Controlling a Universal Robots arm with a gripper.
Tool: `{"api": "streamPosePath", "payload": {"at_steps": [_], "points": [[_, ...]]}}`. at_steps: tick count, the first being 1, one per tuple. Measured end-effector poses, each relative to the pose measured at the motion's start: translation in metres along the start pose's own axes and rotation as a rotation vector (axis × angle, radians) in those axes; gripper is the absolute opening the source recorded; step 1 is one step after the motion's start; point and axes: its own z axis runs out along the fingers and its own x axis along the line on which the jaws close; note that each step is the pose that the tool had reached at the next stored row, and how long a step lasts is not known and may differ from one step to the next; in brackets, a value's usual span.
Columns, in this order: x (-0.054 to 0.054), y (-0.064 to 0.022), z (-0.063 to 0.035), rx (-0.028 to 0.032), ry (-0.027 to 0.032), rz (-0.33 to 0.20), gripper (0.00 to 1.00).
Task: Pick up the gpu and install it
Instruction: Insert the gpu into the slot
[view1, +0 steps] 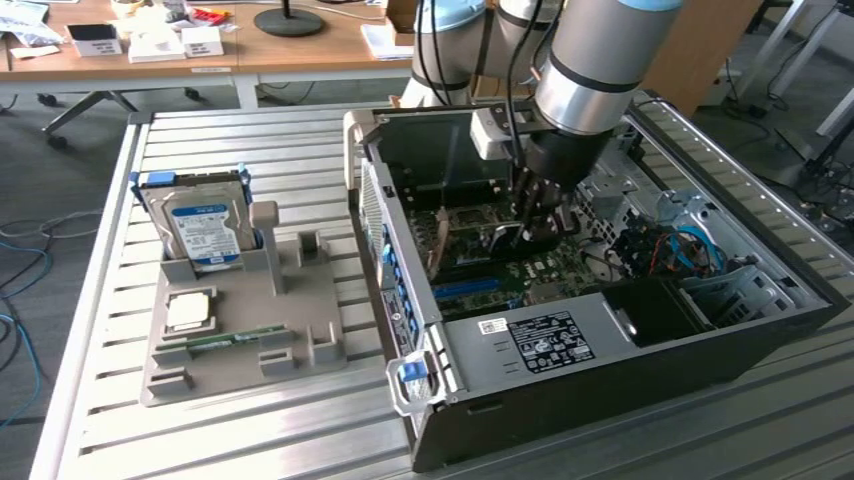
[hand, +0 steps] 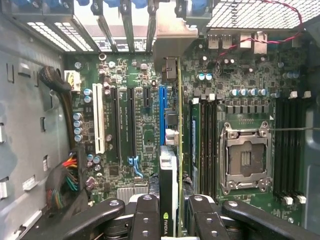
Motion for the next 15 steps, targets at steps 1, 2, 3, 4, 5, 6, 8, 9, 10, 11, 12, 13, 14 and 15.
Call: {"api": "streamPosePath", "payload": {"at_steps": [1,2,3,4,5,6,8,9,10,11,12,13,14,15], "points": [[0.0000,0.0006,0.0001,0.0000,0.0000,0.000,0.27],[0.0000,0.0006,0.0001,-0.0001,0.0001,0.000,0.27],[0.0000,0.0006,0.0001,-0.0001,0.0001,0.000,0.27],[0.0000,0.0006,0.0002,0.0000,-0.0001,0.000,0.27],[0.0000,0.0006,0.0002,0.0000,-0.0001,0.000,0.27],[0.0000,0.0006,0.0002,0.0000,-0.0001,0.000,0.27],[0.0000,0.0010,0.0003,0.0001,-0.0002,0.000,0.27],[0.0000,0.0017,0.0004,0.0001,-0.0003,0.000,0.27],[0.0001,0.0027,0.0004,0.0002,-0.0004,0.000,0.27],[0.0002,0.0039,0.0005,0.0001,-0.0003,0.000,0.27],[0.0003,0.0048,0.0006,0.0000,-0.0001,0.000,0.27],[0.0004,0.0049,0.0010,0.0001,-0.0002,0.000,0.27],[0.0006,0.0050,0.0018,0.0001,-0.0001,0.000,0.27],[0.0007,0.0050,0.0031,0.0000,-0.0002,0.000,0.27]]}}
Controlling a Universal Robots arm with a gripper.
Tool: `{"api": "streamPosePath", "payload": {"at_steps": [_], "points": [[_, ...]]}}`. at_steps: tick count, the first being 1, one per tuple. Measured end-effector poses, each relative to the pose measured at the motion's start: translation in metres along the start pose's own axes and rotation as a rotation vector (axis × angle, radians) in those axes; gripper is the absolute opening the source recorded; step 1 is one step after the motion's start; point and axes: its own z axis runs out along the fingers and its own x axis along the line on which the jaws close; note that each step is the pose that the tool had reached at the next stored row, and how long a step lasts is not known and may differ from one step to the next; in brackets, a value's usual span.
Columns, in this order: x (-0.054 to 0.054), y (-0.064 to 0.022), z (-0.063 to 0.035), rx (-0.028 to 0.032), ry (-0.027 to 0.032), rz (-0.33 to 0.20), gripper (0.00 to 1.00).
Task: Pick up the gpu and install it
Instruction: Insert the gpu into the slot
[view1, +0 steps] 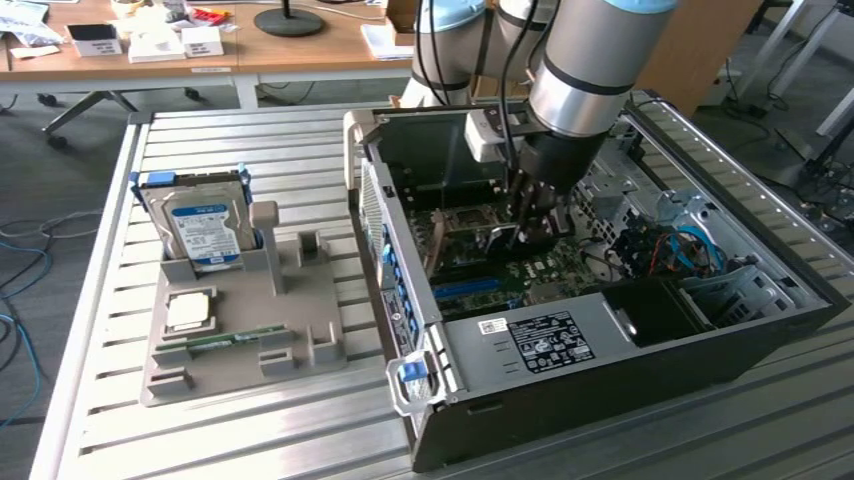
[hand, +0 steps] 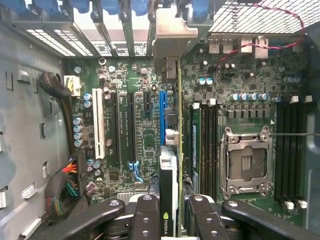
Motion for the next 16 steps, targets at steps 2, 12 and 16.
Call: {"api": "streamPosePath", "payload": {"at_steps": [2,12,16], "points": [[0.0003,0.0004,0.0032,0.0000,0.0000,0.000,0.27],[0.0010,0.0022,0.0090,0.0001,0.0005,0.000,0.27],[0.0013,0.0038,0.0099,0.0000,0.0004,0.000,0.27]]}}
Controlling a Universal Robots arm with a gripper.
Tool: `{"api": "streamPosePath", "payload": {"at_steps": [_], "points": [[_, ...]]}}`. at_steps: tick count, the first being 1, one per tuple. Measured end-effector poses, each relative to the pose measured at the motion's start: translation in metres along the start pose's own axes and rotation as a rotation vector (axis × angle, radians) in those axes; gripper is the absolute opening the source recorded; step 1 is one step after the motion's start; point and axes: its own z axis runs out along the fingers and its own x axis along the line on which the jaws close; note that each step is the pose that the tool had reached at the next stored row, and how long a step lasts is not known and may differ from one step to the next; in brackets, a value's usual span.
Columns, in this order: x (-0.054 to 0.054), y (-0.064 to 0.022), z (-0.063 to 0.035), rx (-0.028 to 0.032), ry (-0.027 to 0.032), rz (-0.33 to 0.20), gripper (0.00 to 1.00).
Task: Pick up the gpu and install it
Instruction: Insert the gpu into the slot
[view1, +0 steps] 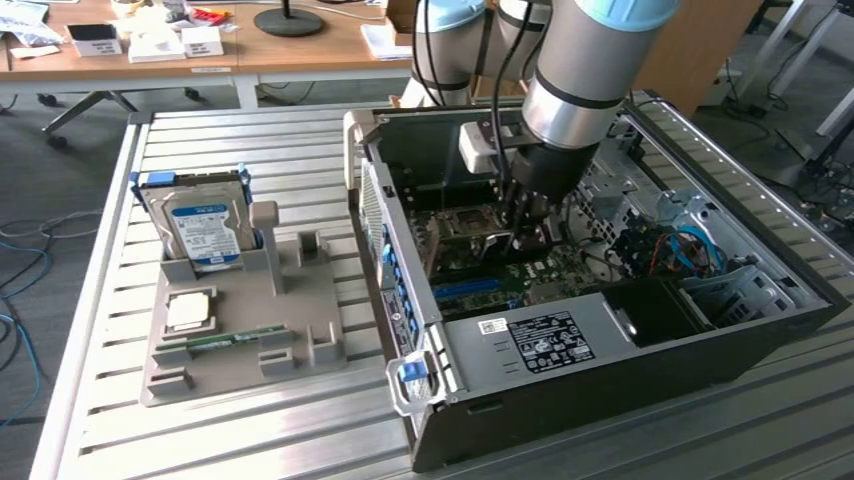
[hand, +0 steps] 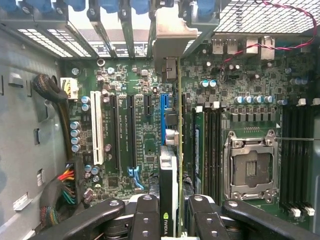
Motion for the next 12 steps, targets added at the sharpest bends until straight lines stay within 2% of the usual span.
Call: {"api": "streamPosePath", "payload": {"at_steps": [4,12], "points": [[0.0009,0.0007,0.0013,0.0001,0.0000,0.000,0.27],[0.0012,0.0080,0.0051,0.0000,0.0001,0.001,0.27]]}}
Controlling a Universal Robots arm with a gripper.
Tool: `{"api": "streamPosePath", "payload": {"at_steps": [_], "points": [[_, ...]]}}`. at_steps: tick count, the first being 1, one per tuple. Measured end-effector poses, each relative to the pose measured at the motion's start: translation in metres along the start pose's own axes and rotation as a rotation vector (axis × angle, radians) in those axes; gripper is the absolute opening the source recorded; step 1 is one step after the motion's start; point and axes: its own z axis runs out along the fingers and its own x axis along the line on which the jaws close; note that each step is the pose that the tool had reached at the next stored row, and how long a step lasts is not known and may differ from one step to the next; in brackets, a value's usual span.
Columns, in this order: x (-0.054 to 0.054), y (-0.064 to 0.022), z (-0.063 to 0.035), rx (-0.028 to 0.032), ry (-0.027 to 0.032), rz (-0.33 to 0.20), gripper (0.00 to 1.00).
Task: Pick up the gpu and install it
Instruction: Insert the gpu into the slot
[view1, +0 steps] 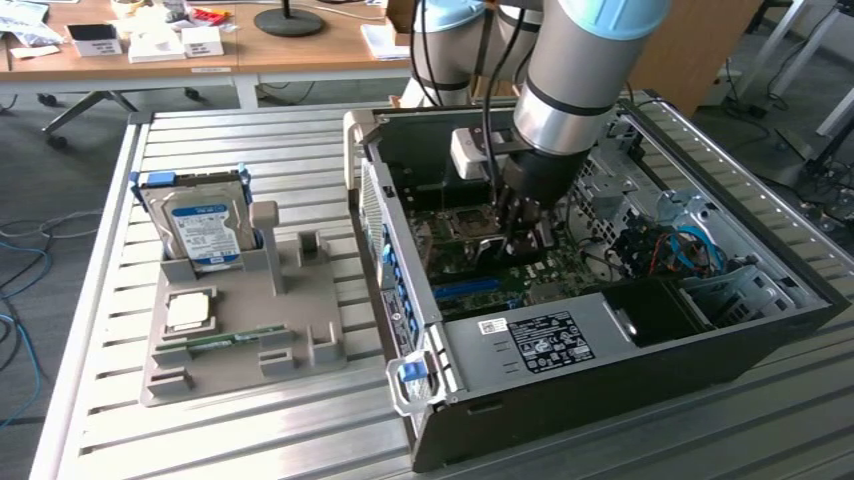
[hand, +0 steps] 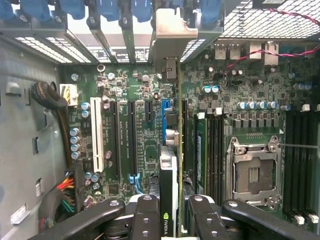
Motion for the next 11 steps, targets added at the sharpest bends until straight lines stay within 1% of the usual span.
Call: {"api": "streamPosePath", "payload": {"at_steps": [6,11], "points": [[0.0004,0.0027,0.0026,0.0000,0.0000,0.000,0.27],[0.0005,0.0033,0.0043,0.0002,-0.0002,0.000,0.27]]}}
